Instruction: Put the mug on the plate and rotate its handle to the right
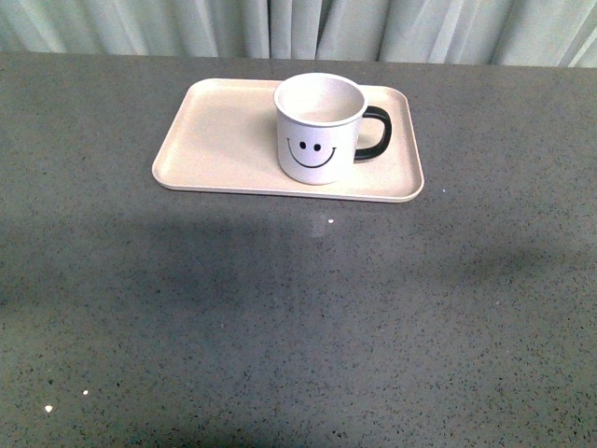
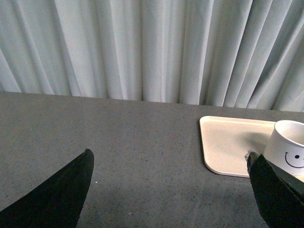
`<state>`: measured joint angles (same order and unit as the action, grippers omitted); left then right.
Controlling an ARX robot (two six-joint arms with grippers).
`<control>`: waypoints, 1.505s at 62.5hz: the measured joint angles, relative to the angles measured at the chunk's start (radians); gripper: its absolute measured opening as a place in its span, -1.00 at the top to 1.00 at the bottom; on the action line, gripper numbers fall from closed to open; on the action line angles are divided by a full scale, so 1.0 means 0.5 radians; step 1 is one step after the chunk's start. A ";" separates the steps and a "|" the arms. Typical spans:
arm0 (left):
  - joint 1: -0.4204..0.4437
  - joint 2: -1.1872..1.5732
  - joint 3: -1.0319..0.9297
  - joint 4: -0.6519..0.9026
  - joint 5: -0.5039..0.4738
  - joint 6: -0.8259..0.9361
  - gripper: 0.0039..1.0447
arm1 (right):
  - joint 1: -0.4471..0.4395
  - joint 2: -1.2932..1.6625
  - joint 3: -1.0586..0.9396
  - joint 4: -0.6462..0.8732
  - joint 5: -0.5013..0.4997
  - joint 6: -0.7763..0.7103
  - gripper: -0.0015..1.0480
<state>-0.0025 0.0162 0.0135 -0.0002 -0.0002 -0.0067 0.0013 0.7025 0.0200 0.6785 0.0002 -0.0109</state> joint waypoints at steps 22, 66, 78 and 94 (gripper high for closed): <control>0.000 0.000 0.000 0.000 0.001 0.000 -0.83 | 0.000 -0.479 -0.002 -0.441 0.000 0.000 0.97; 0.000 0.000 0.000 0.000 0.001 0.000 -0.83 | 0.000 -1.031 -0.002 -0.981 0.000 0.000 0.97; 0.000 0.000 0.000 0.000 0.000 0.000 -0.83 | 0.000 -1.383 -0.002 -1.347 0.000 0.000 0.97; 0.000 0.000 0.000 0.000 0.001 0.000 -0.83 | 0.000 -1.393 -0.002 -1.352 0.001 0.000 0.84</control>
<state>-0.0025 0.0162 0.0135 -0.0002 0.0002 -0.0067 0.0013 0.0059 0.0189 0.0025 0.0006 -0.0109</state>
